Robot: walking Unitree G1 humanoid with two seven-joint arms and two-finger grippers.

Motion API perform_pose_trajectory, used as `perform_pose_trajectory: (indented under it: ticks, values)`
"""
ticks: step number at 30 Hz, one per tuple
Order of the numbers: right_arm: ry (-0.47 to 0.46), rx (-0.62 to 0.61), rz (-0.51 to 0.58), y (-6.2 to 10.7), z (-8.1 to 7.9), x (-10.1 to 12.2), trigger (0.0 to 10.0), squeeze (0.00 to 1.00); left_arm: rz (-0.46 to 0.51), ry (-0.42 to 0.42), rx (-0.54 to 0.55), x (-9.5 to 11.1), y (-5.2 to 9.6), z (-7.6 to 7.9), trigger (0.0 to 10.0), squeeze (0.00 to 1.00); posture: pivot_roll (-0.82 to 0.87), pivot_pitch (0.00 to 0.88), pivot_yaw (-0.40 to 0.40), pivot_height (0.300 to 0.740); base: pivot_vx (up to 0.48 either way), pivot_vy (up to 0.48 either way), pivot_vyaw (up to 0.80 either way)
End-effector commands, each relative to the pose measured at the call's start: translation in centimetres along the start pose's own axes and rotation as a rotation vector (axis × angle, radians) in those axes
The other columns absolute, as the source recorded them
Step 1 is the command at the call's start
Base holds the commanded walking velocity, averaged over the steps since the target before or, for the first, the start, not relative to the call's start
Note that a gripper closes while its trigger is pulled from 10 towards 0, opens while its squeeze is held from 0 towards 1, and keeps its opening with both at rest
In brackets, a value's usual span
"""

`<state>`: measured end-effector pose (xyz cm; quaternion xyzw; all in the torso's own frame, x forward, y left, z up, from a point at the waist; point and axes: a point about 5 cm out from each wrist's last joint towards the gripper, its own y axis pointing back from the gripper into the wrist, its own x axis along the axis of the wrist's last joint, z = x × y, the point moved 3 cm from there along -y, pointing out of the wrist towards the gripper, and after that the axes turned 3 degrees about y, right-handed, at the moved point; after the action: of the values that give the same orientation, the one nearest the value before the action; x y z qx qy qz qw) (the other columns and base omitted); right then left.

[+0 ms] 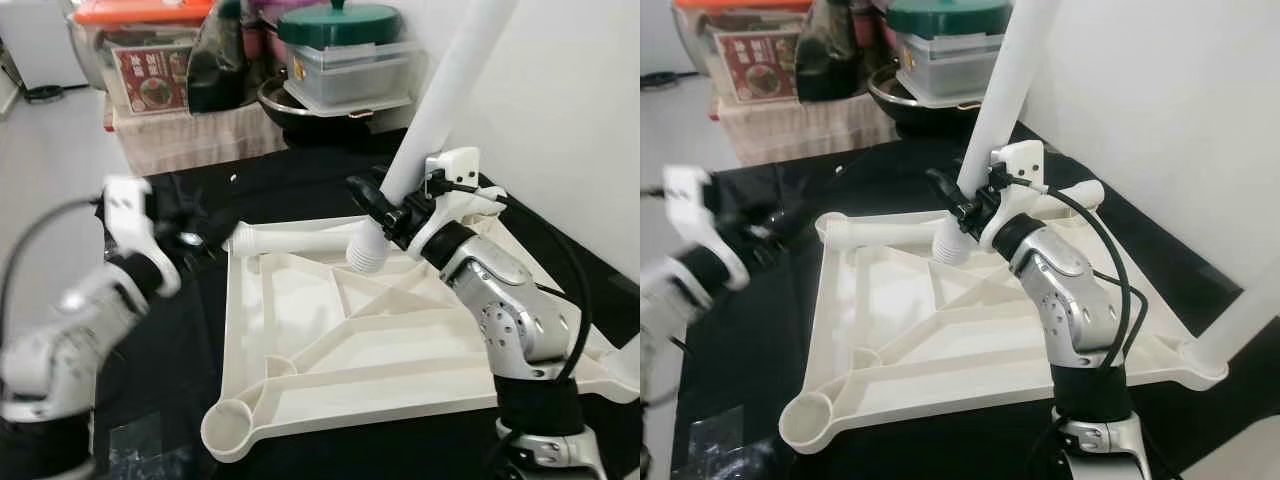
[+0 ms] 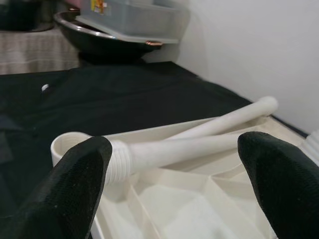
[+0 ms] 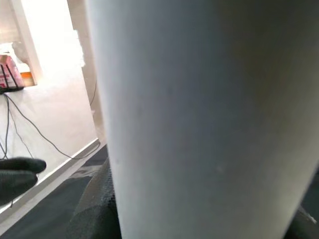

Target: Building children table

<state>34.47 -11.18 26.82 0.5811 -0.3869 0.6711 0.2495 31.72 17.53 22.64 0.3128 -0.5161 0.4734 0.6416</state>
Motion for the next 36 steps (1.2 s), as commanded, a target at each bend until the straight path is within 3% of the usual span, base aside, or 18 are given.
perform_pose_trajectory:
  ticks: [1,5,11,30,36]
  values:
    - [0.002,0.024,-0.004,-0.1,-0.8,0.0,10.0,0.0,0.011,-0.016,0.029,-0.3,0.2,0.3,10.0,0.0,-0.02,0.037,-0.002,0.74,0.0,0.0,0.0]
    - [-0.007,0.032,-0.021,0.1,-1.2,-0.5,10.0,0.0,-0.004,-0.023,0.07,-1.3,0.4,1.1,10.0,0.0,-0.02,0.044,-0.002,0.74,-0.06,0.0,0.0]
    - [-0.014,0.043,-0.034,0.1,-1.7,-0.9,10.0,0.0,-0.003,-0.007,0.108,-1.6,0.3,1.0,10.0,0.0,-0.02,0.046,0.0,0.74,-0.274,0.0,0.0]
    - [0.007,-0.008,-0.064,0.1,-1.9,-2.1,10.0,0.0,-0.006,-0.008,0.109,-2.1,-0.4,1.8,10.0,0.0,-0.02,0.048,0.003,0.74,-0.277,0.0,0.0]
    - [0.005,-0.013,-0.096,0.7,-2.3,-3.4,10.0,0.0,-0.001,-0.012,0.077,-2.7,-0.5,2.6,10.0,0.0,-0.02,0.052,0.001,0.74,0.0,0.0,0.0]
